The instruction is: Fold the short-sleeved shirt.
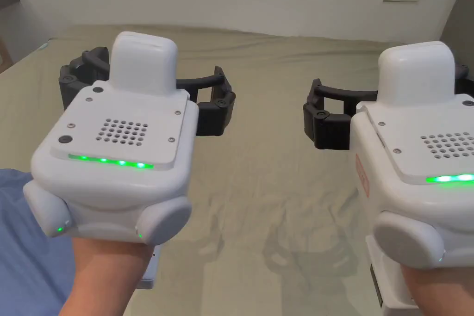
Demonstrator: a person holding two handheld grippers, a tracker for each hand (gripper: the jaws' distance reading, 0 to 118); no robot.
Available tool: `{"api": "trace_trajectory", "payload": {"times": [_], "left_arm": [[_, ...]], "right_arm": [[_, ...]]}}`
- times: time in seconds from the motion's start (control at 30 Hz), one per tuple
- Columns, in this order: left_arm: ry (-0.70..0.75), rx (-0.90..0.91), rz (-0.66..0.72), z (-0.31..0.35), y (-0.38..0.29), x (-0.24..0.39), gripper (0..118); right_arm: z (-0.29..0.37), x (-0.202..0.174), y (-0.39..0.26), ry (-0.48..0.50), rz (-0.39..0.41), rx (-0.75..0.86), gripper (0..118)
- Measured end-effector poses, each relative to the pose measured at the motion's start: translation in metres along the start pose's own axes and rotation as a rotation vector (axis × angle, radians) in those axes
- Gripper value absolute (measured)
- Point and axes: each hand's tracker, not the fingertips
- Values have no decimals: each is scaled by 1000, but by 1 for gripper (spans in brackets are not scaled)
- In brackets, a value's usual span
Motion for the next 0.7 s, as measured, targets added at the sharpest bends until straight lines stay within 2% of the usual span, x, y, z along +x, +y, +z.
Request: {"api": "trace_trajectory", "payload": {"times": [0.7], "left_arm": [[-4,-6,44,1,-3,-2,118]], "right_arm": [[1,3,-1,-10,-6,-4,118]]}}
